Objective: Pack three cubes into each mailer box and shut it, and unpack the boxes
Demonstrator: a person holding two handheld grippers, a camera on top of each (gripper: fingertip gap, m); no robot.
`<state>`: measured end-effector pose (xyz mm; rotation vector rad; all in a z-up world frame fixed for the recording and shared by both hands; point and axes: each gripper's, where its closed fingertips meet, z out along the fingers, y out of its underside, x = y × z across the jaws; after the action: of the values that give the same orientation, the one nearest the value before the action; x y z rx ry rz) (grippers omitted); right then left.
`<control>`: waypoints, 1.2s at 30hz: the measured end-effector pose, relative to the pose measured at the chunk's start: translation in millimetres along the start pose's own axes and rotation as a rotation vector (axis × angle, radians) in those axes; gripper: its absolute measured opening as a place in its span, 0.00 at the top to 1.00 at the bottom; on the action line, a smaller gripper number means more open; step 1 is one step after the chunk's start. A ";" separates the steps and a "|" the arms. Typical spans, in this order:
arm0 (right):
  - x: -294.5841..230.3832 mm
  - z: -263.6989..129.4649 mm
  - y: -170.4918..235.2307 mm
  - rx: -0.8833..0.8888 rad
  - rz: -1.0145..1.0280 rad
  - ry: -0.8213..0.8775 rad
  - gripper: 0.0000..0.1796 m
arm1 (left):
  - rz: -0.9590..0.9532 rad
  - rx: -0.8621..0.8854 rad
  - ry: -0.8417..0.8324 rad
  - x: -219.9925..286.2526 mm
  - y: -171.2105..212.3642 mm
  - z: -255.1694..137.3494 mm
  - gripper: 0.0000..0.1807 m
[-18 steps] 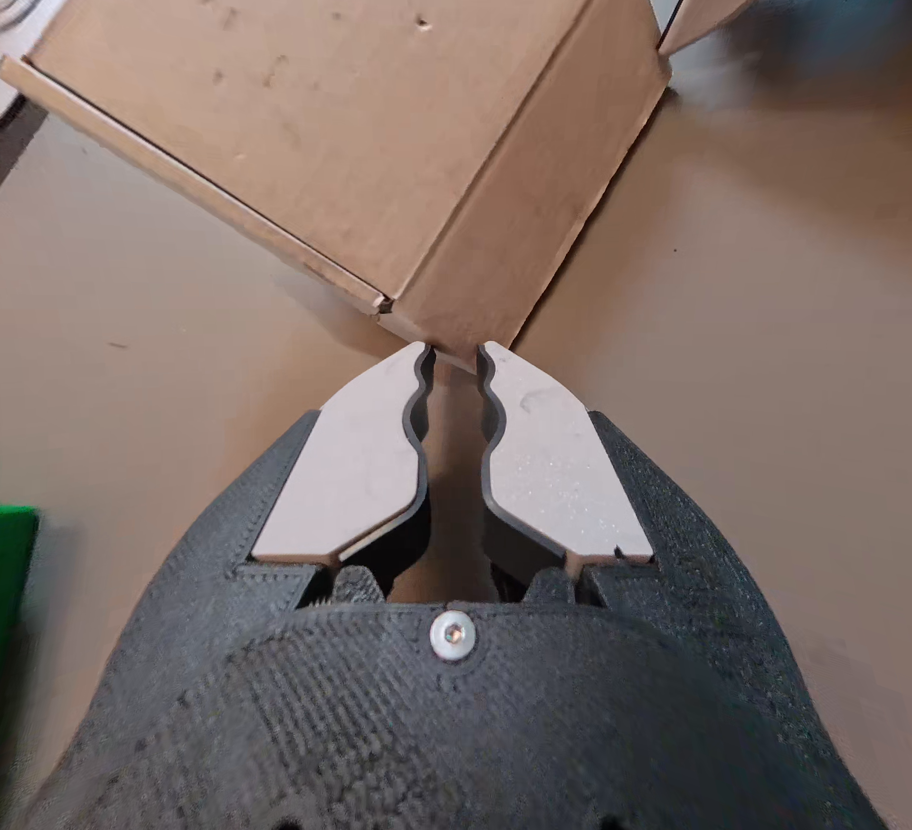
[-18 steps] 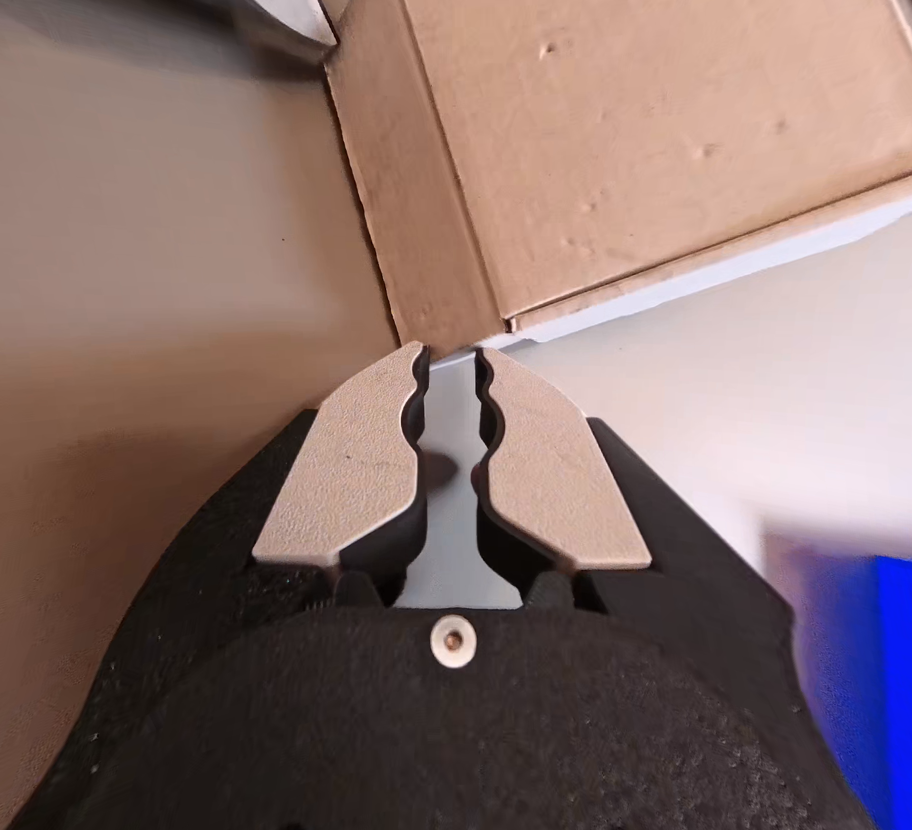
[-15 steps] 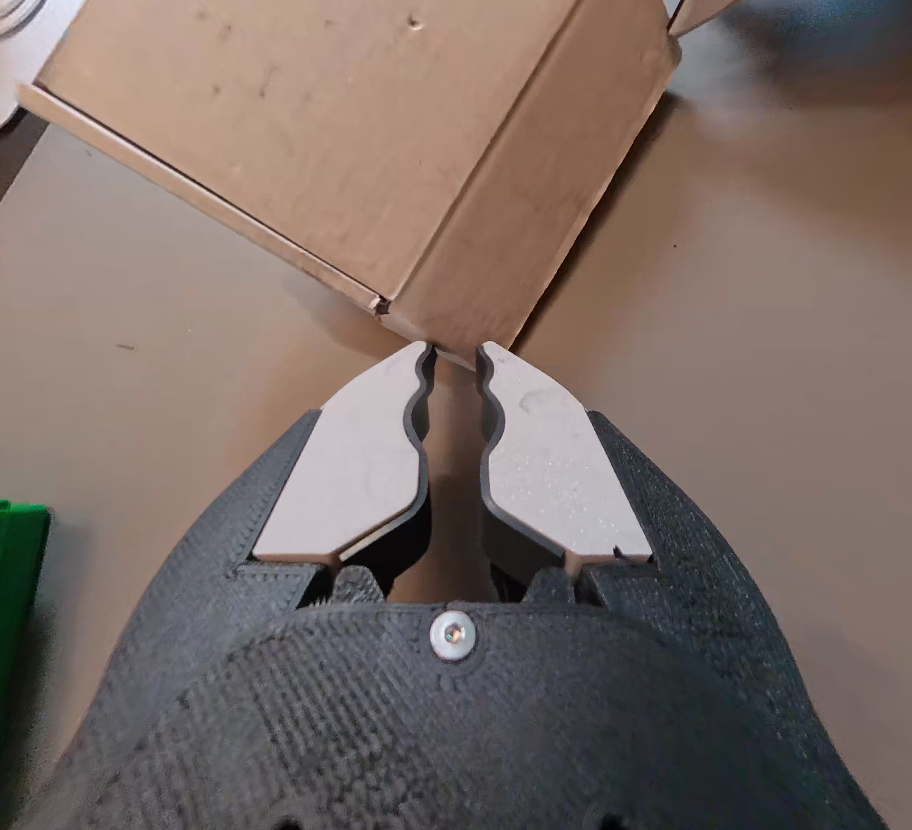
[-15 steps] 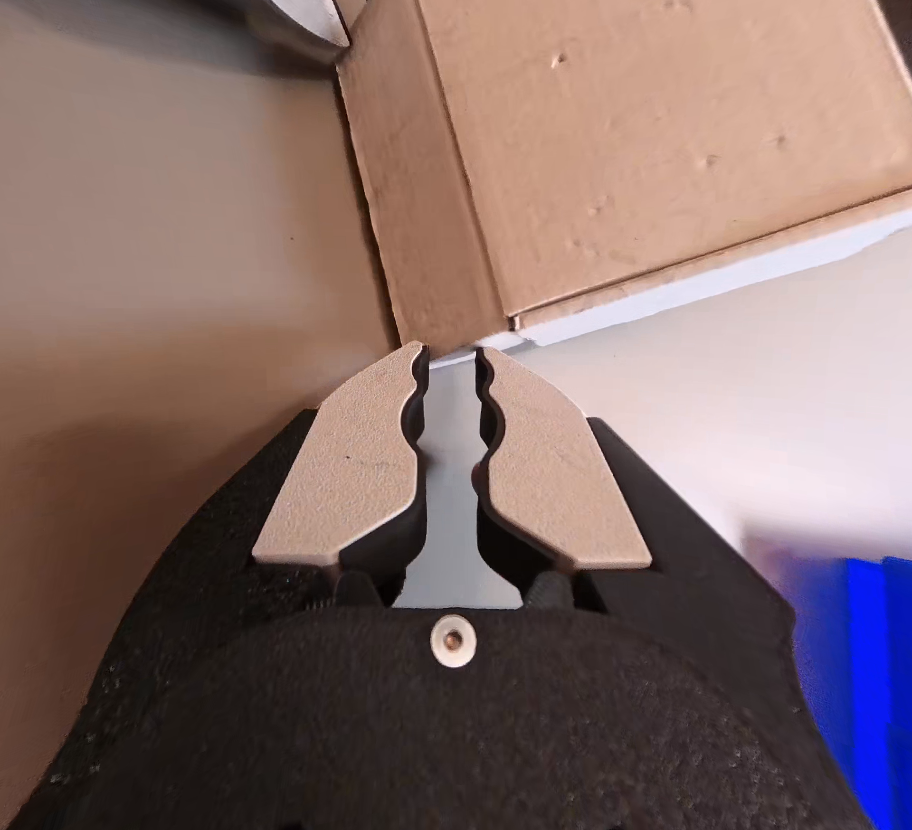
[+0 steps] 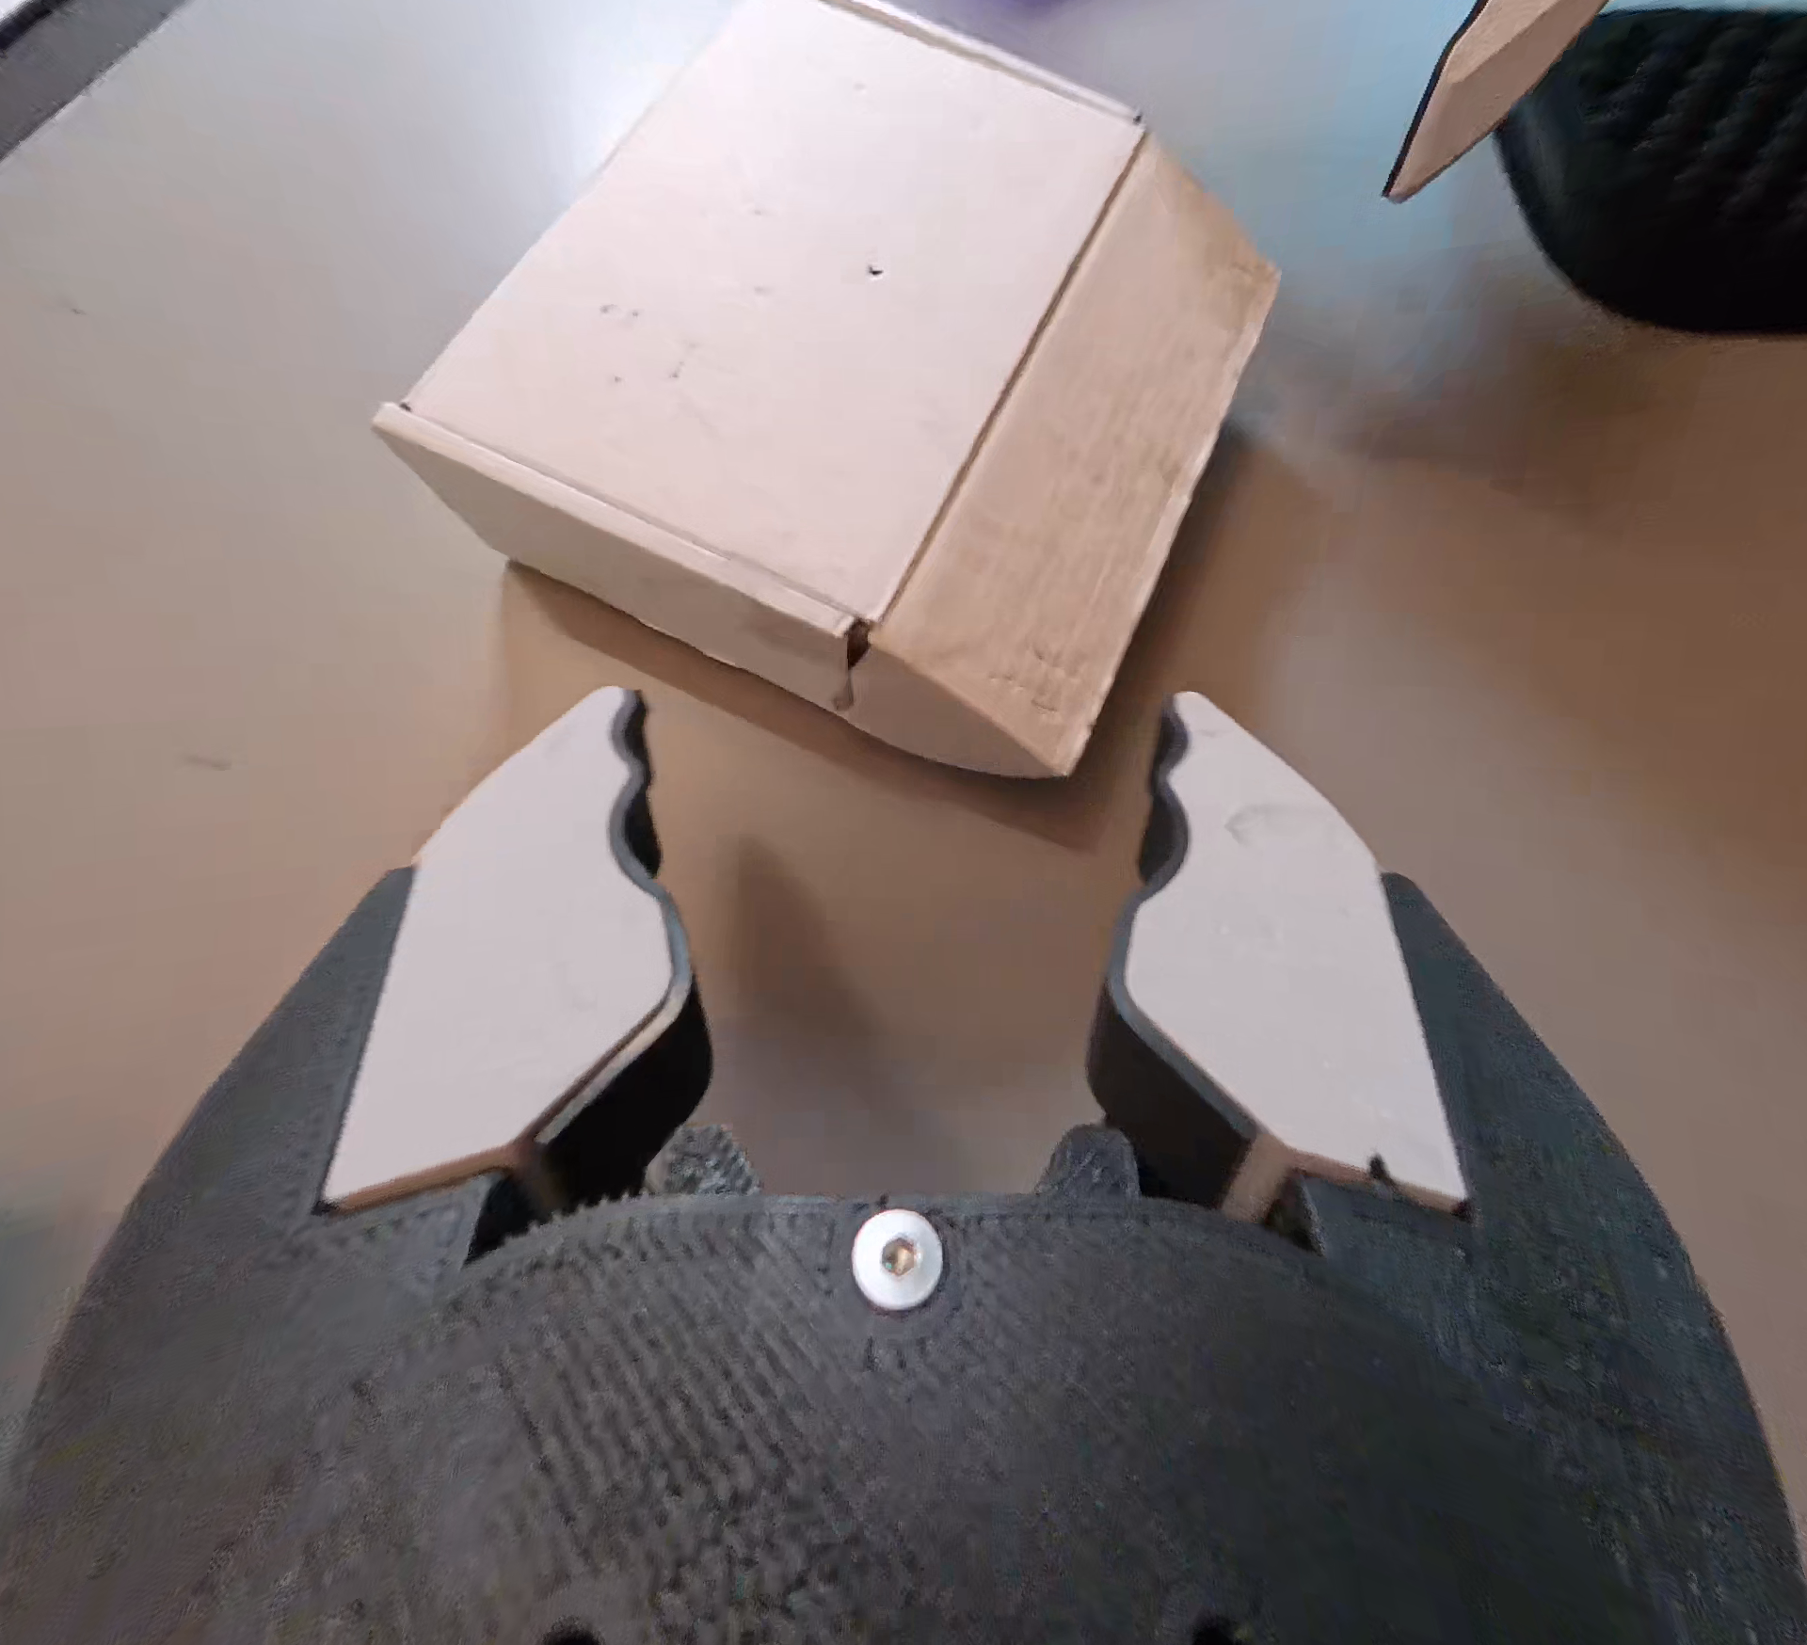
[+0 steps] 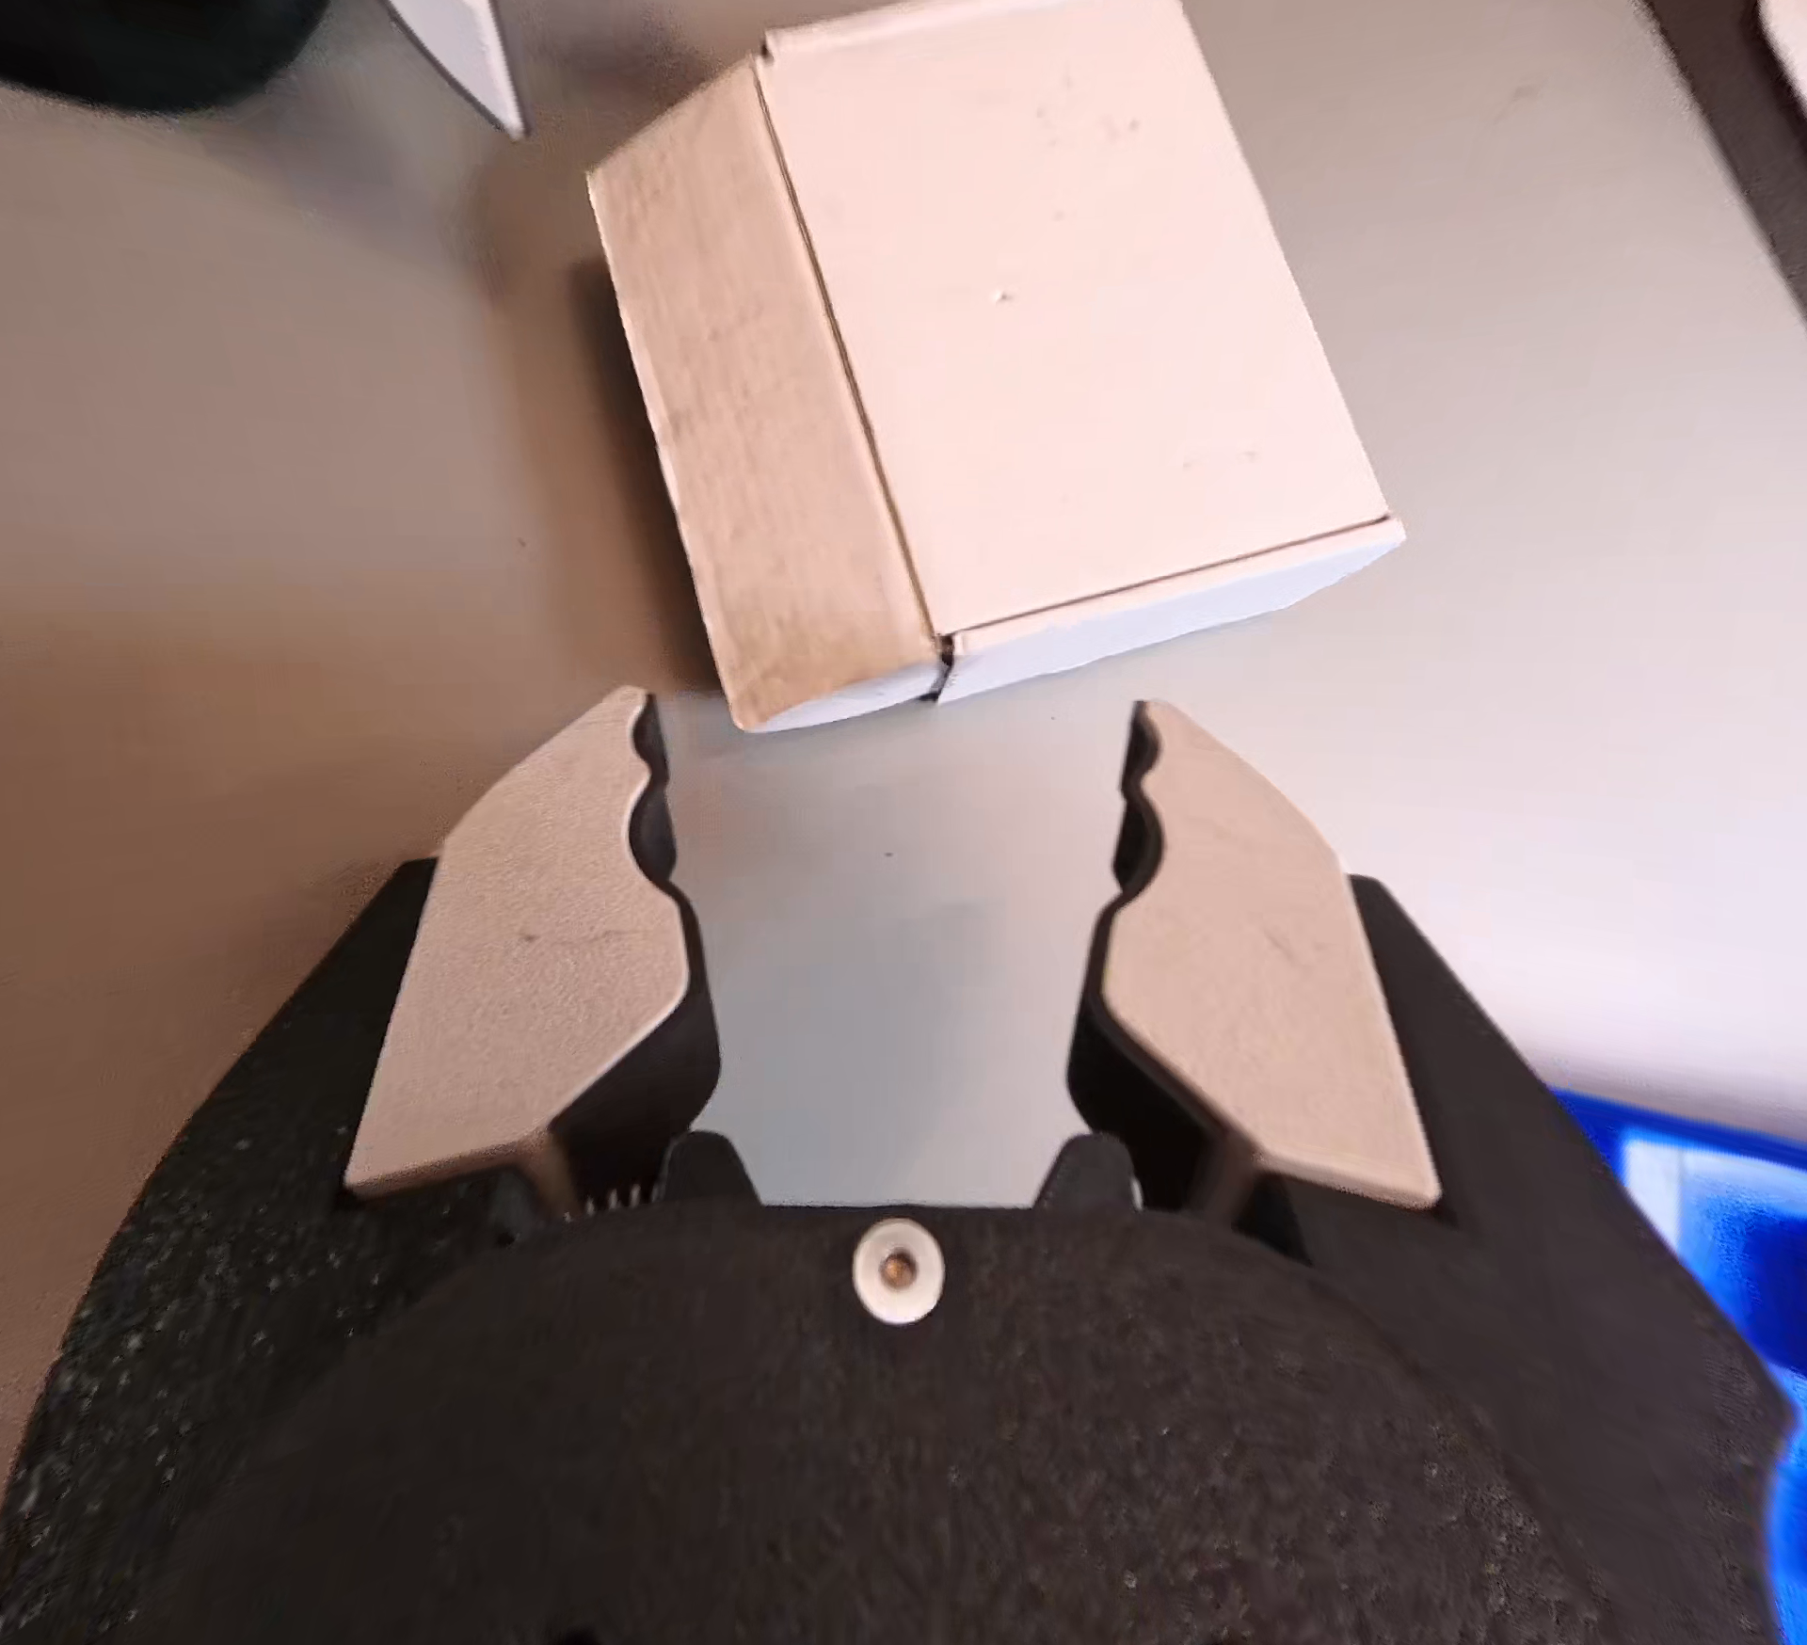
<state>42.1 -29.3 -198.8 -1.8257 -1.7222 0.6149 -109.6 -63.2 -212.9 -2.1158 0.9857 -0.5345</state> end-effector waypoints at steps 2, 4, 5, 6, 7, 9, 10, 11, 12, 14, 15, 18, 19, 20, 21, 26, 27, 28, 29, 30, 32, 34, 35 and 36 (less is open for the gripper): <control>8.8 14.6 11.7 -0.108 -0.039 -0.016 0.43 | 0.074 -0.067 -0.012 -8.1 5.8 14.1 0.39; 15.3 29.7 21.1 -0.153 -0.037 -0.040 0.41 | 0.107 -0.128 0.006 -10.6 12.9 26.8 0.38; 12.9 34.7 21.0 -0.140 -0.027 -0.078 0.41 | 0.114 -0.126 0.014 -10.8 12.5 31.4 0.40; 10.9 38.2 17.9 -0.110 -0.017 -0.106 0.43 | 0.127 -0.115 0.022 -10.6 11.3 34.7 0.45; 9.8 40.6 13.4 -0.077 -0.009 -0.125 0.46 | 0.143 -0.106 0.023 -10.8 10.3 37.2 0.48; 11.0 44.6 8.8 -0.044 -0.015 -0.124 0.51 | 0.198 -0.103 -0.014 -15.8 9.7 40.3 0.50; 13.8 45.8 8.7 -0.038 -0.041 -0.105 0.52 | 0.223 -0.110 -0.031 -18.3 10.5 41.1 0.50; 15.4 46.6 8.4 -0.031 -0.051 -0.098 0.52 | 0.237 -0.113 -0.039 -19.9 10.8 41.5 0.50; 16.1 47.1 8.3 -0.025 -0.049 -0.097 0.52 | 0.240 -0.111 -0.041 -21.1 10.6 41.7 0.51; 17.6 48.2 8.3 -0.016 -0.060 -0.080 0.53 | 0.251 -0.105 -0.051 -22.8 10.3 42.3 0.51; 18.5 48.5 8.5 -0.014 -0.065 -0.069 0.54 | 0.265 -0.104 -0.067 -24.1 10.4 43.1 0.52; 23.4 49.9 10.3 -0.015 -0.099 -0.012 0.57 | 0.317 -0.087 -0.135 -29.4 8.5 44.9 0.55; 23.8 49.9 10.5 -0.012 -0.098 -0.006 0.57 | 0.323 -0.080 -0.146 -30.1 7.8 44.8 0.56; 23.4 49.8 10.6 -0.005 -0.089 -0.007 0.57 | 0.317 -0.081 -0.145 -29.6 8.0 44.5 0.55; 22.7 49.4 11.1 -0.002 -0.089 -0.009 0.57 | 0.304 -0.085 -0.129 -27.6 9.2 43.9 0.55; 18.5 41.8 13.2 0.002 -0.054 -0.024 0.58 | 0.187 -0.064 -0.100 -24.2 11.0 28.5 0.58; 18.4 38.5 14.5 -0.011 -0.053 -0.021 0.56 | 0.148 -0.063 -0.087 -21.9 12.3 23.9 0.58; 20.7 33.8 13.6 -0.017 -0.060 -0.005 0.54 | 0.101 -0.059 -0.071 -18.8 13.5 19.9 0.61; 24.1 27.7 8.7 -0.007 -0.075 0.014 0.54 | 0.054 -0.050 -0.064 -16.9 13.8 16.8 0.64; 27.9 21.1 0.1 0.010 -0.088 0.028 0.53 | 0.016 -0.037 -0.058 -14.8 13.3 15.0 0.65; 37.3 11.0 -22.5 0.037 -0.103 0.046 0.52 | -0.037 -0.018 -0.064 -14.8 11.3 14.7 0.67; 47.6 13.4 -40.5 0.000 -0.140 0.053 0.49 | -0.067 -0.025 -0.074 -18.0 11.4 19.0 0.69; 52.7 19.6 -47.5 -0.032 -0.163 0.052 0.47 | -0.090 -0.035 -0.073 -19.2 12.2 22.0 0.70; 57.6 28.6 -52.4 -0.072 -0.181 0.046 0.46 | -0.112 -0.040 -0.072 -19.7 11.9 24.3 0.71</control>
<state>-11.6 31.8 -182.7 -1.6934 -1.8750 0.4390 -112.4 -42.3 -238.9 -2.2201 0.8475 -0.4931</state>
